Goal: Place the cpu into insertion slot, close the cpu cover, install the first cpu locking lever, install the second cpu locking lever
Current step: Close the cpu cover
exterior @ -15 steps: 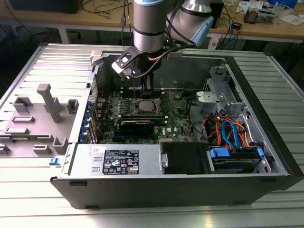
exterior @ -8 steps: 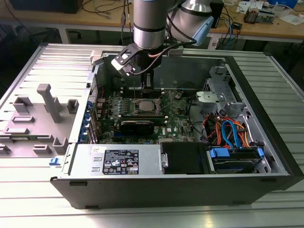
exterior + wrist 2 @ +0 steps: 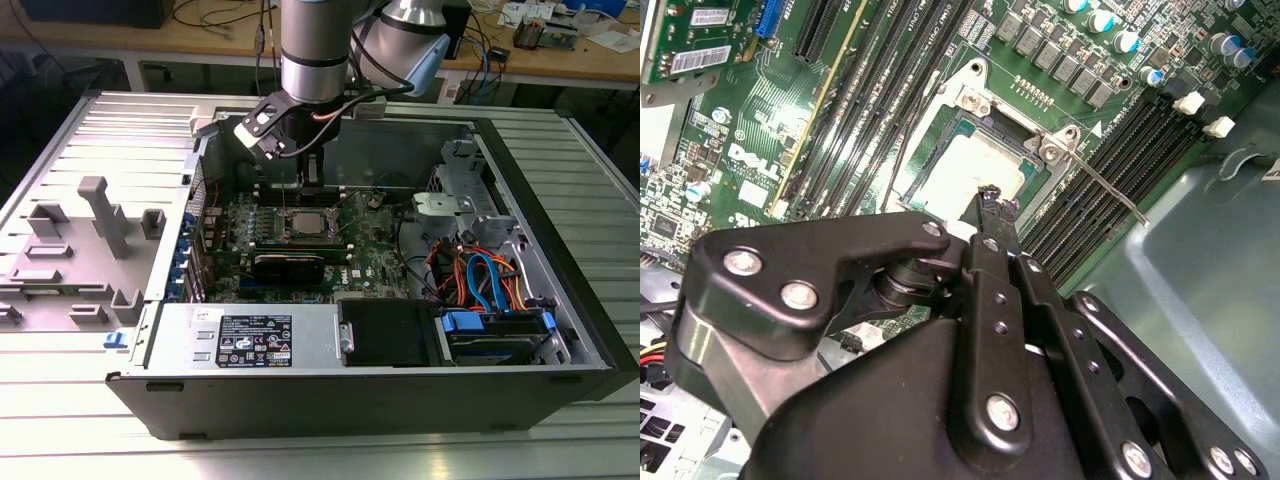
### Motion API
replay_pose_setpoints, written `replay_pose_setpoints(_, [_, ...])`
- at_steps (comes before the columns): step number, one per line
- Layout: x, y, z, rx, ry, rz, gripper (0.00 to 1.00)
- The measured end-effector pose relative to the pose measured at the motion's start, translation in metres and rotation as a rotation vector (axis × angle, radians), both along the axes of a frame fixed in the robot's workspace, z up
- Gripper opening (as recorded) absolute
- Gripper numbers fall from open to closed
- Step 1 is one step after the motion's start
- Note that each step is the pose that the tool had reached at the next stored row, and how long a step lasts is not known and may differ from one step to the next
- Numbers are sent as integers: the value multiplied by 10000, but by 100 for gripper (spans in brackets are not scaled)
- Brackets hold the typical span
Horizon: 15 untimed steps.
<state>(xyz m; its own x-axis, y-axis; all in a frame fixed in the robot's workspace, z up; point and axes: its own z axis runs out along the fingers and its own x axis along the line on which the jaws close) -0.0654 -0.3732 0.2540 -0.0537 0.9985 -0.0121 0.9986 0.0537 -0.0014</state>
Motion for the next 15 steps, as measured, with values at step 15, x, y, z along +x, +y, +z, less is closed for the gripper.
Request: replay_pose_setpoints(15, [38, 0, 55, -7, 0, 0, 11])
